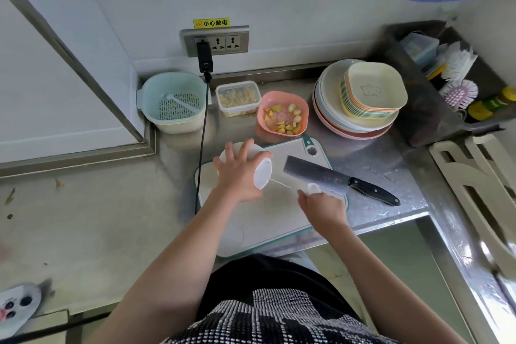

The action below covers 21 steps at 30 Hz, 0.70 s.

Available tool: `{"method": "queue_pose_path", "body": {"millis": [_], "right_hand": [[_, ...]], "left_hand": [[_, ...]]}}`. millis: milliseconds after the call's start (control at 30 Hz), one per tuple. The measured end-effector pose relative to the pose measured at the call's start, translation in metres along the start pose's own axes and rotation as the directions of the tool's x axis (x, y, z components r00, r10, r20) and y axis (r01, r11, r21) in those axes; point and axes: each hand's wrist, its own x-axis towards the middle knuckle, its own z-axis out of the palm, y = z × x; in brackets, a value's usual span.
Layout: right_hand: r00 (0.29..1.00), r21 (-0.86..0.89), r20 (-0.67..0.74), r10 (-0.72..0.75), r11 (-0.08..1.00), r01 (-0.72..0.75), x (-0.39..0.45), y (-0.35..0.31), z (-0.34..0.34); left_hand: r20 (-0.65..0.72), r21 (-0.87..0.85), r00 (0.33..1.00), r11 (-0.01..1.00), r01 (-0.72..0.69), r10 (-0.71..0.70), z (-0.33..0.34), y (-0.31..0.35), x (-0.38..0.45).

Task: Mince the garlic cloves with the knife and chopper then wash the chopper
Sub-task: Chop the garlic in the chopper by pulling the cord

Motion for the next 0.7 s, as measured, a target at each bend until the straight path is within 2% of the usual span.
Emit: {"method": "queue_pose_path", "body": {"millis": [133, 233, 300, 400, 467, 500, 533, 600, 633, 700], "right_hand": [[0.954, 0.010, 0.076, 0.289, 0.957, -0.291, -0.011, 0.061, 0.021], [0.940, 0.052, 0.045, 0.338, 0.939, -0.340, -0.010, 0.069, 0.017], [0.964, 0.108, -0.013, 0.264, 0.959, -0.261, -0.005, 0.052, 0.003], [0.995, 0.207, -0.100, -0.014, 0.978, 0.035, 0.005, 0.011, -0.022], [0.941, 0.269, -0.290, -0.177, 0.928, 0.257, 0.011, -0.013, -0.035], [0.892, 0.296, -0.395, -0.221, 0.888, 0.351, 0.014, -0.021, -0.041], [0.847, 0.331, -0.473, -0.243, 0.842, 0.426, 0.015, -0.028, -0.047], [0.785, 0.427, -0.572, -0.237, 0.732, 0.532, 0.019, -0.036, -0.057], [0.770, 0.478, -0.601, -0.217, 0.674, 0.563, 0.020, -0.039, -0.063], [0.775, 0.586, -0.609, -0.168, 0.563, 0.583, 0.023, -0.043, -0.072]], "left_hand": [[0.009, 0.012, 1.000, 1.000, 0.006, -0.006, -0.001, 0.002, -0.001], [0.031, 0.016, 0.999, 1.000, 0.015, -0.015, -0.002, 0.001, 0.000], [0.030, 0.010, 0.999, 1.000, 0.013, -0.014, -0.002, 0.002, -0.002], [0.013, -0.032, 1.000, 0.999, 0.023, -0.023, -0.003, 0.004, -0.002], [0.026, -0.144, 0.999, 0.988, 0.050, -0.047, -0.006, 0.002, 0.001], [0.033, -0.278, 0.998, 0.958, 0.062, -0.055, -0.009, 0.001, 0.002], [0.048, -0.466, 0.997, 0.882, 0.078, -0.063, -0.016, 0.002, 0.001], [0.129, -0.775, 0.989, 0.615, 0.145, -0.070, -0.036, 0.004, -0.004], [0.207, -0.838, 0.978, 0.510, 0.197, -0.037, -0.047, 0.005, -0.007], [0.398, -0.859, 0.915, 0.375, 0.348, 0.064, -0.063, 0.002, -0.010]]}}
